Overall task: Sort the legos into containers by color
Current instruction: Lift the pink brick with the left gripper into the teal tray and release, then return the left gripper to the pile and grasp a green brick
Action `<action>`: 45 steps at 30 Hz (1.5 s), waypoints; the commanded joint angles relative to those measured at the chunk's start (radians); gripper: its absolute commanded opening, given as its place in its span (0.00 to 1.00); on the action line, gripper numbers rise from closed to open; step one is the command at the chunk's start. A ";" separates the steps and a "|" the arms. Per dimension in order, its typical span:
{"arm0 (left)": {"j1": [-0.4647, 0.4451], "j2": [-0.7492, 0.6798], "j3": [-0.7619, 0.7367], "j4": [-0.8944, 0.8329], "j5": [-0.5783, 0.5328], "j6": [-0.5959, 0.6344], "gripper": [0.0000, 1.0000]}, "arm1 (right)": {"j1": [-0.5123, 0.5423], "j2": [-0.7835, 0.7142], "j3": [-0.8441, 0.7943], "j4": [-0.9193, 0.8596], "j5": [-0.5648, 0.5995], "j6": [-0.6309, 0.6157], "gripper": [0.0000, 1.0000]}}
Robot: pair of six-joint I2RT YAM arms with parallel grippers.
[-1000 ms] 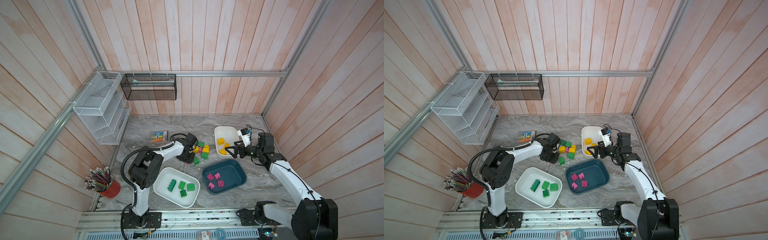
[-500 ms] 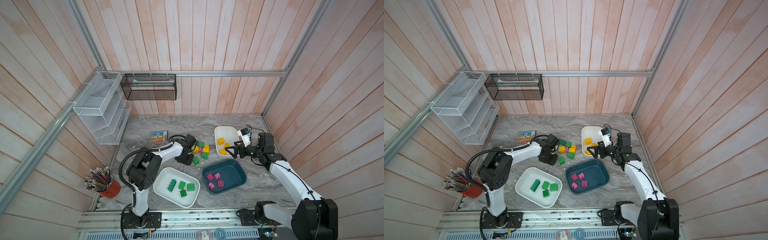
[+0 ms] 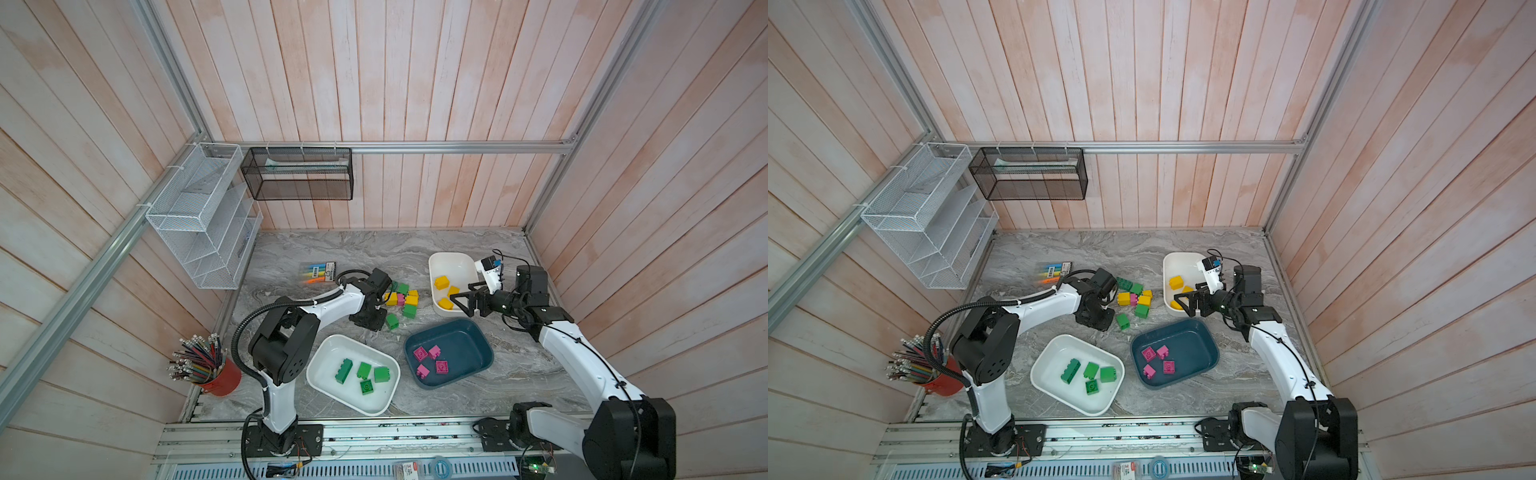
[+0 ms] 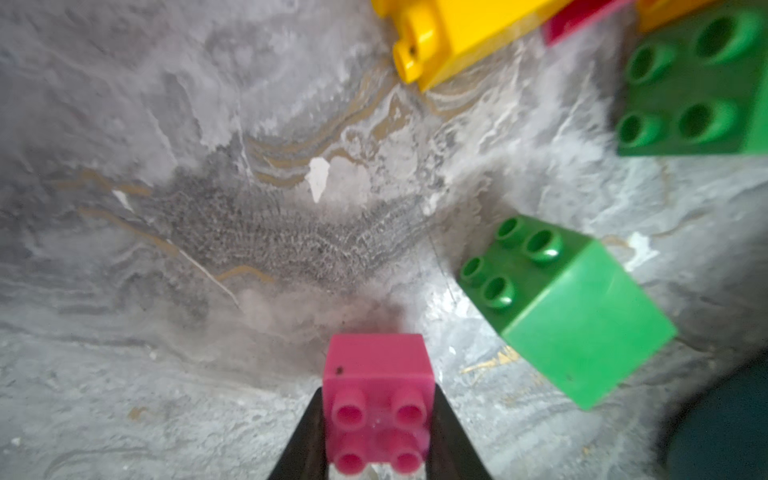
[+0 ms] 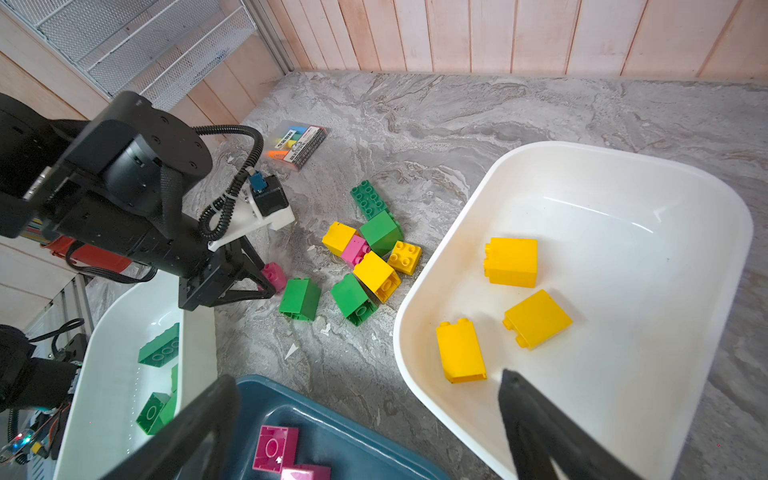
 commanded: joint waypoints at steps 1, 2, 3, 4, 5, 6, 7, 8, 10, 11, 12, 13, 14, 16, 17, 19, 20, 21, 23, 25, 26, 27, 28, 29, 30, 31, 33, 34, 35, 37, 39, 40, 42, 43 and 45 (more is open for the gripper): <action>-0.025 -0.072 0.080 -0.033 0.019 0.001 0.18 | -0.004 -0.014 -0.012 0.011 -0.016 0.009 0.98; -0.038 -0.087 0.098 -0.040 0.034 0.001 0.18 | -0.003 -0.015 -0.012 0.013 -0.016 0.009 0.98; -0.053 -0.100 0.115 -0.044 0.051 0.000 0.19 | -0.004 -0.014 -0.012 0.016 -0.014 0.010 0.98; -0.065 -0.110 0.128 -0.046 0.067 0.001 0.19 | -0.004 -0.013 -0.012 0.014 -0.013 0.010 0.98; -0.081 -0.120 0.144 -0.046 0.089 -0.001 0.19 | -0.003 -0.011 -0.009 0.010 -0.010 0.009 0.98; -0.097 -0.123 0.159 -0.047 0.108 -0.002 0.19 | -0.004 -0.010 -0.007 0.006 -0.005 0.007 0.98; -0.115 -0.124 0.171 -0.048 0.122 -0.004 0.19 | -0.005 -0.010 -0.005 0.003 0.000 0.007 0.98; -0.137 -0.120 0.186 -0.048 0.136 -0.004 0.19 | -0.005 -0.009 -0.005 0.002 0.007 0.007 0.98; -0.189 -0.106 0.210 -0.035 0.173 -0.003 0.19 | -0.006 -0.010 -0.005 -0.004 0.022 0.005 0.98; -0.217 -0.095 0.219 -0.016 0.193 -0.004 0.19 | -0.006 -0.009 -0.005 -0.008 0.032 0.004 0.98; -0.241 -0.083 0.226 0.006 0.218 -0.005 0.19 | -0.008 -0.010 -0.003 -0.014 0.041 0.004 0.98; -0.260 -0.068 0.232 0.031 0.241 -0.007 0.19 | -0.011 -0.010 -0.003 -0.016 0.045 0.002 0.98; -0.282 -0.043 0.248 0.046 0.252 -0.010 0.19 | -0.013 -0.011 -0.001 -0.017 0.049 0.004 0.98; -0.314 0.025 0.295 0.042 0.260 0.000 0.19 | -0.015 -0.014 -0.001 -0.021 0.061 0.004 0.98; -0.316 0.059 0.315 0.036 0.262 0.002 0.19 | -0.017 -0.019 0.000 -0.028 0.074 0.004 0.98; -0.354 0.100 0.330 0.047 0.263 0.003 0.19 | -0.024 -0.026 -0.002 -0.042 0.095 0.003 0.98; -0.360 0.111 0.324 0.070 0.266 -0.001 0.19 | -0.028 -0.032 -0.005 -0.048 0.105 0.001 0.98; -0.364 0.125 0.322 0.091 0.277 -0.004 0.19 | -0.031 -0.035 -0.007 -0.053 0.109 0.001 0.98; -0.373 0.154 0.333 0.112 0.297 -0.001 0.19 | -0.032 -0.038 -0.010 -0.051 0.108 0.003 0.98; -0.382 0.192 0.356 0.102 0.299 0.008 0.24 | -0.033 -0.036 -0.011 -0.047 0.101 0.006 0.98; -0.382 0.209 0.371 0.081 0.292 0.013 0.25 | -0.032 -0.036 -0.010 -0.049 0.101 0.007 0.98; -0.382 0.212 0.376 0.070 0.280 0.015 0.27 | -0.032 -0.036 -0.009 -0.052 0.100 0.006 0.98; -0.382 0.207 0.369 0.070 0.271 0.017 0.29 | -0.033 -0.038 -0.009 -0.057 0.104 0.006 0.98; -0.380 0.196 0.358 0.074 0.269 0.018 0.31 | -0.034 -0.042 -0.010 -0.058 0.106 0.005 0.98; -0.377 0.185 0.344 0.077 0.275 0.017 0.35 | -0.035 -0.046 -0.012 -0.060 0.111 0.007 0.98; -0.374 0.179 0.330 0.079 0.282 0.017 0.39 | -0.034 -0.050 -0.012 -0.062 0.114 0.009 0.98; -0.368 0.170 0.310 0.069 0.293 0.021 0.43 | -0.037 -0.055 -0.008 -0.075 0.136 0.007 0.98; -0.363 0.163 0.295 0.070 0.289 0.018 0.46 | -0.039 -0.058 -0.002 -0.087 0.153 0.006 0.98; -0.359 0.155 0.280 0.078 0.293 0.015 0.49 | -0.041 -0.062 0.003 -0.099 0.170 0.003 0.98; -0.354 0.134 0.250 0.101 0.312 0.013 0.54 | -0.042 -0.069 0.018 -0.135 0.224 -0.006 0.98; -0.352 0.116 0.239 0.105 0.325 0.013 0.59 | -0.042 -0.074 0.032 -0.169 0.292 -0.019 0.98; -0.352 0.107 0.237 0.104 0.327 0.016 0.60 | -0.043 -0.078 0.037 -0.183 0.318 -0.024 0.98; -0.351 0.083 0.238 0.099 0.324 0.018 0.61 | -0.043 -0.088 0.042 -0.192 0.326 -0.027 0.98; -0.349 0.065 0.241 0.090 0.329 0.020 0.61 | -0.044 -0.095 0.041 -0.186 0.313 -0.024 0.98; -0.349 0.015 0.239 0.087 0.340 0.025 0.63 | -0.044 -0.102 0.044 -0.183 0.287 -0.020 0.98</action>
